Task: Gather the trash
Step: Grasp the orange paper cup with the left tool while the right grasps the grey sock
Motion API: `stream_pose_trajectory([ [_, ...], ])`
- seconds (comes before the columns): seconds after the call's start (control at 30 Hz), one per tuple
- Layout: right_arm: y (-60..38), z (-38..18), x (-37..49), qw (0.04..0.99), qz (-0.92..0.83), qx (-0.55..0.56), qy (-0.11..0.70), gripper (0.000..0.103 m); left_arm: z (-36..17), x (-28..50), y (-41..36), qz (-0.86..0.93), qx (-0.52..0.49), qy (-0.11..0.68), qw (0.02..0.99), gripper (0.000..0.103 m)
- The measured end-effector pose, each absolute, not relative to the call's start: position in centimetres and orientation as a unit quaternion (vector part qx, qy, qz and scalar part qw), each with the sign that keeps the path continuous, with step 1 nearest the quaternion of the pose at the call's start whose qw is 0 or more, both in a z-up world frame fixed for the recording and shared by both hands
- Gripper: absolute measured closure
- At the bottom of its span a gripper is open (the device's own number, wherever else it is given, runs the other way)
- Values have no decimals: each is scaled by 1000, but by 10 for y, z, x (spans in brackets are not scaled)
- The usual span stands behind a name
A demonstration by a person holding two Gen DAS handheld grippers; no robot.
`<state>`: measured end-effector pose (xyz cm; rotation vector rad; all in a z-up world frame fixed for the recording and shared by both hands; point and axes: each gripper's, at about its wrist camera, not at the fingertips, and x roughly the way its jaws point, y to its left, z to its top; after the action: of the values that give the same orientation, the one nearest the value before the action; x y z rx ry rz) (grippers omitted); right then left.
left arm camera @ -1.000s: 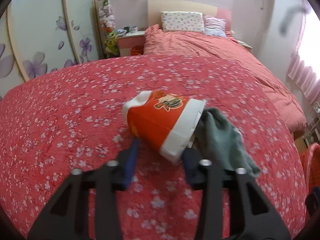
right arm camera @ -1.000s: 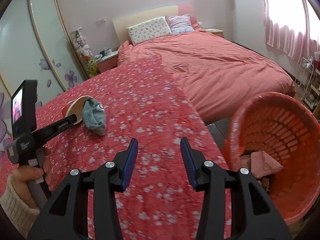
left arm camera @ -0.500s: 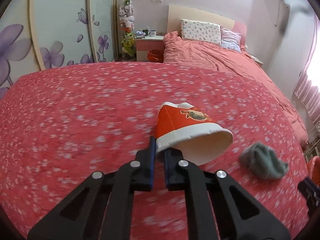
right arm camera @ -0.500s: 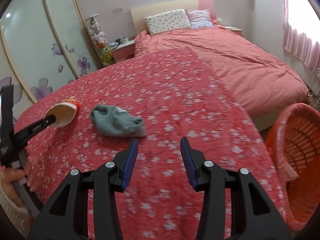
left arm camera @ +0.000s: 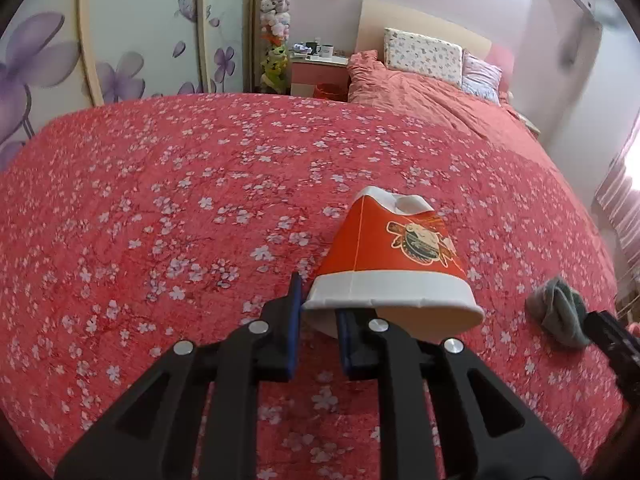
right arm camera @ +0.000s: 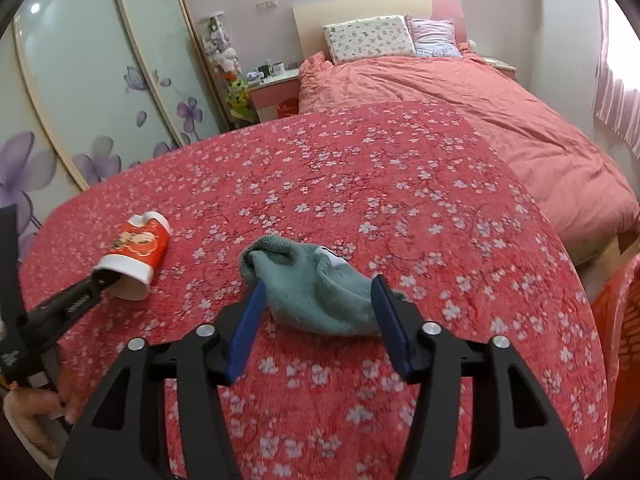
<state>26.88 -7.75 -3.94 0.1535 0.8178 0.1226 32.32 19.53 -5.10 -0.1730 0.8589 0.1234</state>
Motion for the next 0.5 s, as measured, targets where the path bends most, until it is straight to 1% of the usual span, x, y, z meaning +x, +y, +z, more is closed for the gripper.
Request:
stream_pose_trajectory([
  [0.23,-68,-52,275,908,45,46,415,47,-54,324,200,56,-95,418,902,86],
  [0.3,-66,-55,273,908,38,36,415,55,-55,323,202,55,-99,419,901,86],
  [0.33,-64,-56,274,908,36,33,415,56,-55,323,203,55,-101,420,900,86],
  [0.4,-66,-55,274,909,30,34,415,69,-55,324,203,54,-102,420,900,86],
  [0.43,-68,-56,274,909,28,35,415,72,-55,325,202,55,-100,420,900,86],
  [0.5,-72,-56,274,909,25,41,414,85,-55,325,202,56,-98,420,900,86],
])
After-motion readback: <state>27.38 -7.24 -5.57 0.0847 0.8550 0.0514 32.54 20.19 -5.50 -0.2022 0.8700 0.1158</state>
